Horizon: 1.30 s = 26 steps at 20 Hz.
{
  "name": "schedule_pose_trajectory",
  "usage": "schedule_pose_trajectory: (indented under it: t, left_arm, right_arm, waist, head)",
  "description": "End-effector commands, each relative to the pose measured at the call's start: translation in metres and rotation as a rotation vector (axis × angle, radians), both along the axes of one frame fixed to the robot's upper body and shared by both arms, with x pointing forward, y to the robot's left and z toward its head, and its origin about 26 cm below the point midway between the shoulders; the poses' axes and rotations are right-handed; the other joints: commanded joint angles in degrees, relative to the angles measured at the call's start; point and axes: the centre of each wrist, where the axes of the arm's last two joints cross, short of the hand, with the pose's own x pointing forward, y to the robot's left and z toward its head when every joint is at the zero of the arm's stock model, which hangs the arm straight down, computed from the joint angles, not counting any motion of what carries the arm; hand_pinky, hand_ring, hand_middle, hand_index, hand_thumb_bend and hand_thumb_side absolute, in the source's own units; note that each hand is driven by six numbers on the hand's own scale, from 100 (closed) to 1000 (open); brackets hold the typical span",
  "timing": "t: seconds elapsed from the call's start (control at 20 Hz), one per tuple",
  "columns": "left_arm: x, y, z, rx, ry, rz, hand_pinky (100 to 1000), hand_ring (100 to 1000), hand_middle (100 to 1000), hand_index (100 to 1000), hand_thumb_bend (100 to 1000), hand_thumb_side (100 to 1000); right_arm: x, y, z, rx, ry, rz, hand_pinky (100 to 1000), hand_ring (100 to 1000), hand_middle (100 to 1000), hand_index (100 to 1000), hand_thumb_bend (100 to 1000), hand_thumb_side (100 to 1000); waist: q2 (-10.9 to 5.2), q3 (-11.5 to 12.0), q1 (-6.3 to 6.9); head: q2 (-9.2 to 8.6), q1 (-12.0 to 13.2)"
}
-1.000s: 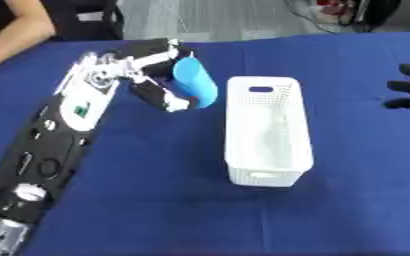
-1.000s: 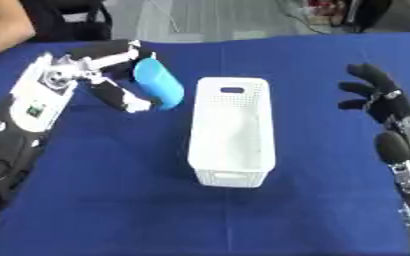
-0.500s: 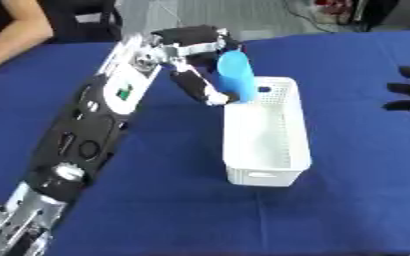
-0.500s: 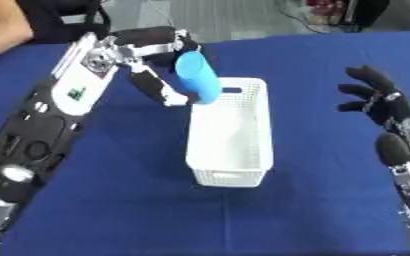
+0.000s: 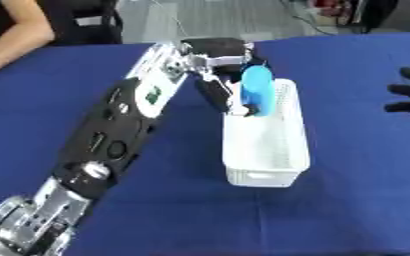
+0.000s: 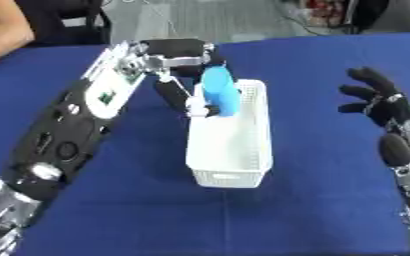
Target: Pick up objects on the table and place them in the box.
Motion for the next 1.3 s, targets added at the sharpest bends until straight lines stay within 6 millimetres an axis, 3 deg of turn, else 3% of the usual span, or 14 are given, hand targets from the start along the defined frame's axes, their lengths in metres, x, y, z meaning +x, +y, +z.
schedule_pose_trajectory:
  t: [0.05,0.1,0.15,0.2,0.25,0.3,0.35,0.5,1.3]
  left_arm:
    - [0.001,-0.01,0.002,0.019,-0.019,-0.037,100,123,338,317,100,275]
    - [0.001,-0.011,-0.001,0.025,-0.017,-0.044,107,259,430,430,100,388]
    - [0.001,-0.012,-0.004,0.032,-0.017,-0.053,100,180,374,352,100,269]
    - [0.001,-0.013,-0.006,0.04,-0.017,-0.06,375,437,555,564,116,550]
    - [0.0,-0.013,-0.011,0.068,-0.012,-0.078,531,578,670,721,468,711]
    - [0.0,-0.013,-0.014,0.101,-0.012,-0.094,684,748,815,904,891,804]
    - [-0.001,-0.012,-0.016,0.15,-0.016,-0.109,741,807,866,956,1000,810]
    - [-0.002,-0.009,-0.02,0.239,-0.027,-0.119,800,864,918,980,1000,809]
    - [-0.001,0.0,-0.027,0.27,-0.003,-0.108,816,852,919,975,1000,816]
  right_arm:
    - [0.001,0.003,0.006,0.003,-0.021,0.016,721,854,921,1000,560,1000]
    - [0.001,0.003,0.006,0.004,-0.021,0.017,721,854,921,1000,559,1000]
    - [0.001,0.003,0.006,0.004,-0.021,0.017,721,854,921,1000,560,1000]
    - [0.001,0.003,0.006,0.003,-0.021,0.017,721,854,921,1000,558,1000]
    - [0.001,0.003,0.006,0.003,-0.02,0.016,721,854,921,1000,558,1000]
    - [0.001,0.003,0.006,0.003,-0.02,0.016,721,854,921,1000,558,1000]
    - [0.001,0.003,0.006,0.003,-0.02,0.015,721,854,921,1000,556,1000]
    - [0.001,0.003,0.006,0.003,-0.02,0.014,721,854,921,1000,558,1000]
    - [0.001,0.001,0.006,0.002,-0.022,0.007,721,854,921,1000,559,1000]
  waist:
    - [-0.82,-0.12,-0.16]
    - [-0.79,-0.12,-0.15]
    - [-0.78,-0.1,-0.13]
    - [-0.76,-0.1,-0.11]
    - [-0.75,-0.07,-0.07]
    - [-0.74,-0.04,-0.05]
    - [-0.74,0.01,-0.03]
    - [-0.75,0.15,-0.05]
    - [-0.61,0.67,-0.14]
  head:
    - [-0.78,0.37]
    - [-0.75,0.37]
    - [-0.73,0.35]
    - [-0.73,0.32]
    - [-0.74,0.19]
    - [-0.77,0.08]
    - [-0.79,-0.04]
    - [-0.75,-0.25]
    - [-0.95,-0.68]
